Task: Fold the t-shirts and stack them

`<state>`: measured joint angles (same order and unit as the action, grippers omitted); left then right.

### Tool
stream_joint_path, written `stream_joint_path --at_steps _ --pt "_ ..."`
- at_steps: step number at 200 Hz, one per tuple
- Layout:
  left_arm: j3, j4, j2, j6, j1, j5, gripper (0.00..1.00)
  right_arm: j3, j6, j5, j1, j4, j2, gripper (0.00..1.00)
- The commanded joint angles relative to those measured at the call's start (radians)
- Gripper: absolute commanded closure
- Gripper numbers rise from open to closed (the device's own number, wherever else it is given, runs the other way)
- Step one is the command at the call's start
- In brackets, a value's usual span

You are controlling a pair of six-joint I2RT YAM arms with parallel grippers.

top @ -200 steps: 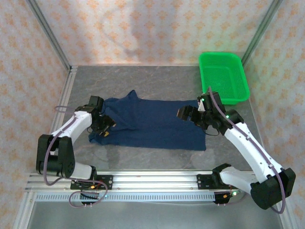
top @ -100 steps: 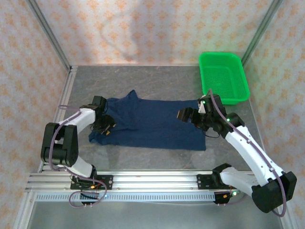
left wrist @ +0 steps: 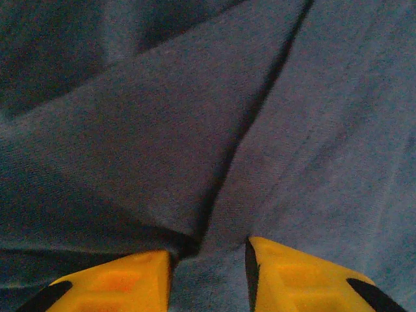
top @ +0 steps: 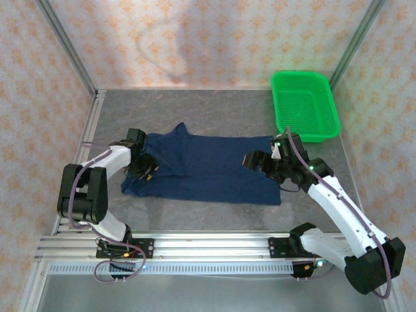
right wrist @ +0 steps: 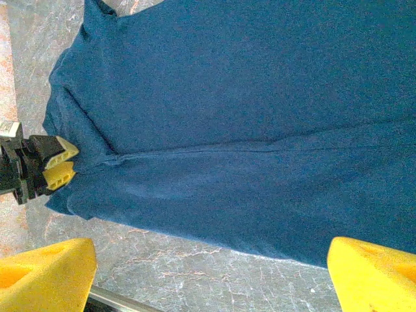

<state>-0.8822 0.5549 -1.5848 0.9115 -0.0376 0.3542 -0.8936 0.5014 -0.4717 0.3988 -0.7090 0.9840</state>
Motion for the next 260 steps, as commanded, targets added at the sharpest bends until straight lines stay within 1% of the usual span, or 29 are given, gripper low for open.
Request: stream_joint_path --at_steps 1,23,53,80,96,135,178,195,222,260 --pt "-0.029 0.004 -0.006 -0.005 -0.002 0.006 0.67 0.013 0.012 0.015 0.005 0.011 -0.021 0.08" --pt "-0.025 0.004 -0.004 -0.007 -0.002 0.005 0.70 0.016 0.012 0.018 0.005 0.012 -0.024 0.08" --pt "-0.022 0.011 -0.020 -0.014 -0.002 0.012 0.77 0.019 0.014 0.018 0.005 0.011 -0.025 0.08" --pt "-0.030 0.026 -0.018 -0.022 -0.002 0.015 0.93 0.016 0.013 0.024 0.005 0.008 -0.033 0.08" --pt "-0.053 0.040 -0.002 -0.030 -0.002 0.027 1.00 0.009 0.009 0.026 0.005 0.007 -0.036 0.08" --pt "-0.112 0.111 0.032 -0.056 -0.002 0.015 1.00 -0.006 -0.001 0.033 0.005 0.003 -0.030 0.08" --pt "-0.151 0.094 0.007 -0.054 -0.002 0.040 1.00 -0.005 -0.001 0.037 0.005 0.008 -0.027 0.08" --pt "-0.202 0.093 -0.030 -0.061 -0.006 0.049 1.00 -0.002 -0.004 0.040 0.005 0.012 -0.026 0.07" --pt "-0.330 0.104 -0.113 -0.089 -0.022 0.054 1.00 0.007 -0.004 0.053 0.005 0.017 -0.025 0.06" --pt "-0.511 0.159 -0.272 -0.150 -0.058 0.049 1.00 0.026 -0.001 0.049 0.006 0.035 -0.010 0.06"
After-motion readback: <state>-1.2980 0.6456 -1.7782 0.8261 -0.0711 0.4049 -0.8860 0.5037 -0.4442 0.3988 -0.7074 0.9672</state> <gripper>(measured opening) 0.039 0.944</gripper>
